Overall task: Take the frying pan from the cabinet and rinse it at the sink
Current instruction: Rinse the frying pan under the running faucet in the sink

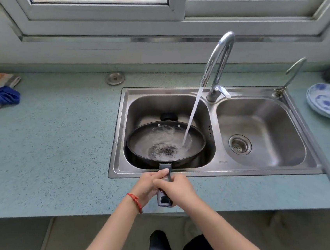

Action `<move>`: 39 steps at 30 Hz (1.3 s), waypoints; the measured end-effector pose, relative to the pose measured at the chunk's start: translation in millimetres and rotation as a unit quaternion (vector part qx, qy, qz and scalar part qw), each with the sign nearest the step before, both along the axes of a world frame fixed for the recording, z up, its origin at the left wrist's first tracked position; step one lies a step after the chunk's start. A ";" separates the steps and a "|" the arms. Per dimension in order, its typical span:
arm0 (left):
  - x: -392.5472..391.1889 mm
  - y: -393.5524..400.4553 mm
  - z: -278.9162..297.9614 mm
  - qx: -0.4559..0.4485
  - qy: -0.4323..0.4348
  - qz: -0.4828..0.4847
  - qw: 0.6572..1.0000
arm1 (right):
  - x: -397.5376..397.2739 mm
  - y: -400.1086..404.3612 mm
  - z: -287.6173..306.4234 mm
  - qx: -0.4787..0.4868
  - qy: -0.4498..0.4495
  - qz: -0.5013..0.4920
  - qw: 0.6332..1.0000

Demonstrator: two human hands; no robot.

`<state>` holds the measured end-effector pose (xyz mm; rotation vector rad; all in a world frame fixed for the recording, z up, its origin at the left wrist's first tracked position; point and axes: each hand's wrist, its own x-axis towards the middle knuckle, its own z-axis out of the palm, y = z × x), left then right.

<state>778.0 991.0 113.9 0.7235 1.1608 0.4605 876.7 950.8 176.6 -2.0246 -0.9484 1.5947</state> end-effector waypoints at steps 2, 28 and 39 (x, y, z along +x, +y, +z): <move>2.6 0.9 -0.2 -0.022 -0.025 0.013 0.999 | -4.6 4.4 -1.6 -0.028 0.046 -0.027 0.998; 30.9 -46.9 20.9 0.042 -0.035 0.090 0.994 | 23.5 -60.2 15.4 0.125 0.127 -0.046 0.983; 28.1 -51.4 24.0 0.001 -0.129 0.115 0.985 | 17.7 -71.4 8.1 0.164 0.167 -0.071 0.970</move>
